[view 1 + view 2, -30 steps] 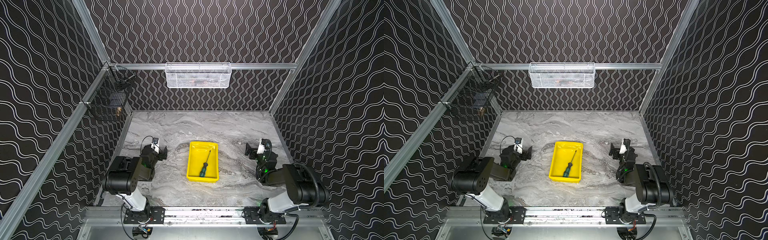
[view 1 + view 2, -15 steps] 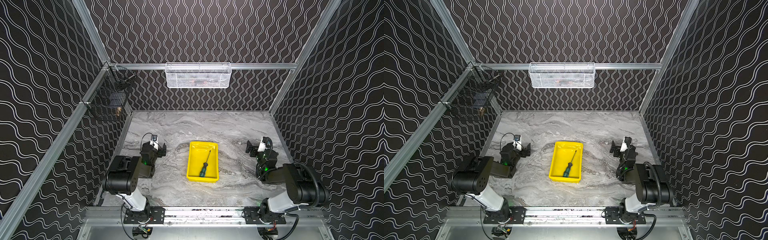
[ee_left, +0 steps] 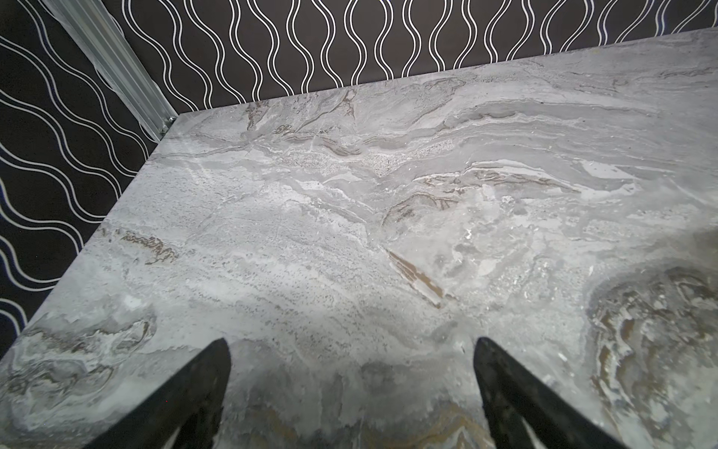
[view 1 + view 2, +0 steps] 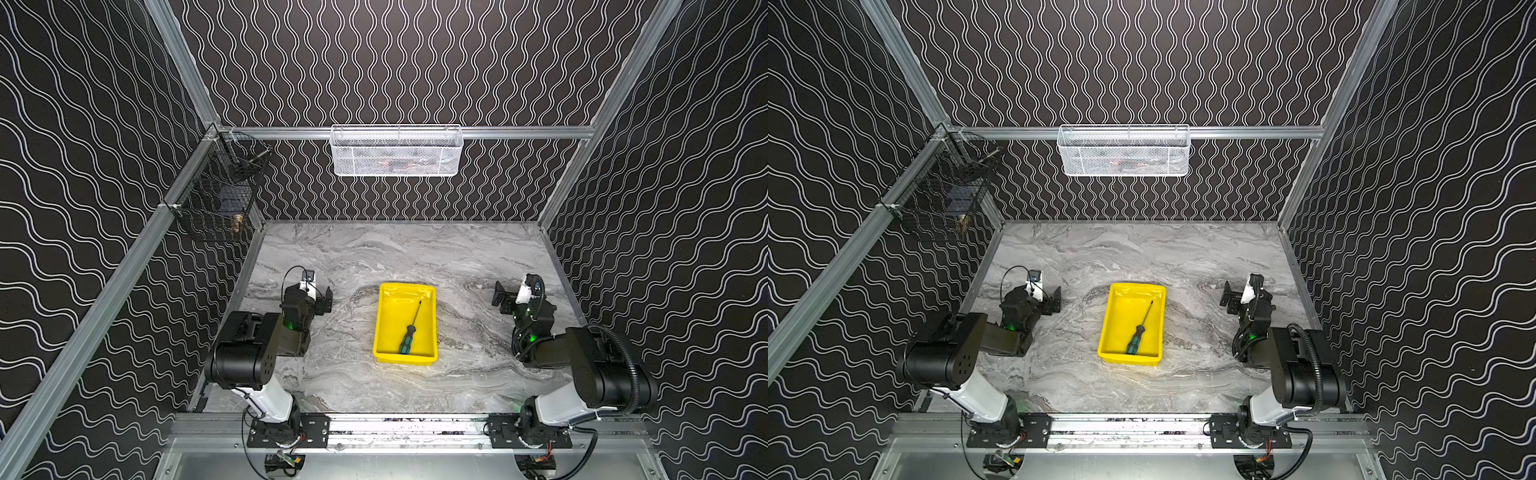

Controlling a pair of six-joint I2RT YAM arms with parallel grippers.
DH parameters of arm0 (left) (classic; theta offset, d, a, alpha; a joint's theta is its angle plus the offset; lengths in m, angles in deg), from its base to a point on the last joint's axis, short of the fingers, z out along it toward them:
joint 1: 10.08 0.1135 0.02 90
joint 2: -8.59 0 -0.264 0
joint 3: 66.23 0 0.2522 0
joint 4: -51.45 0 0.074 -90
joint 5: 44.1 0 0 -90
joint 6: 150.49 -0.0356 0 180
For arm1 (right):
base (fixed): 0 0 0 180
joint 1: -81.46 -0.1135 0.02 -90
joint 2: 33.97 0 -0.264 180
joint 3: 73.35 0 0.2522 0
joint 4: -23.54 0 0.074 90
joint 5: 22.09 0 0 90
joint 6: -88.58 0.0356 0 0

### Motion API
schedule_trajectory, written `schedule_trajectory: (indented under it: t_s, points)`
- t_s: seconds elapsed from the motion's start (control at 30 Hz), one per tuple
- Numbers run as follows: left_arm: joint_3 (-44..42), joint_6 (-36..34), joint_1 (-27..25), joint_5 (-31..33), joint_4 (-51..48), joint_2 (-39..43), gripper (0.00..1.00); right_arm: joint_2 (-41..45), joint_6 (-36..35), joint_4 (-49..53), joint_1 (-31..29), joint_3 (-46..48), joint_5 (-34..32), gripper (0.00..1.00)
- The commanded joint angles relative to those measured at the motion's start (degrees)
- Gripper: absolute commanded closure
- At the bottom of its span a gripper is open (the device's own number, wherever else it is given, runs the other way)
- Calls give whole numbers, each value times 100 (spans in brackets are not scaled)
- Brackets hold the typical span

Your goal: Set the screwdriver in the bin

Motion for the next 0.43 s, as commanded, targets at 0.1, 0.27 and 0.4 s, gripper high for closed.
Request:
schedule_trajectory:
  t_s: [0.1, 0.27, 0.4]
  points:
    - [26, 58, -5, 43, 44, -5, 1, -8, 47, -99, -2, -31, -53, 1]
    - [25, 58, -5, 43, 38, -5, 1, -73, 56, 61, -11, -141, 9, 1]
    - [28, 57, -5, 40, 32, -10, 1, -7, 46, -79, -10, -28, -27, 1]
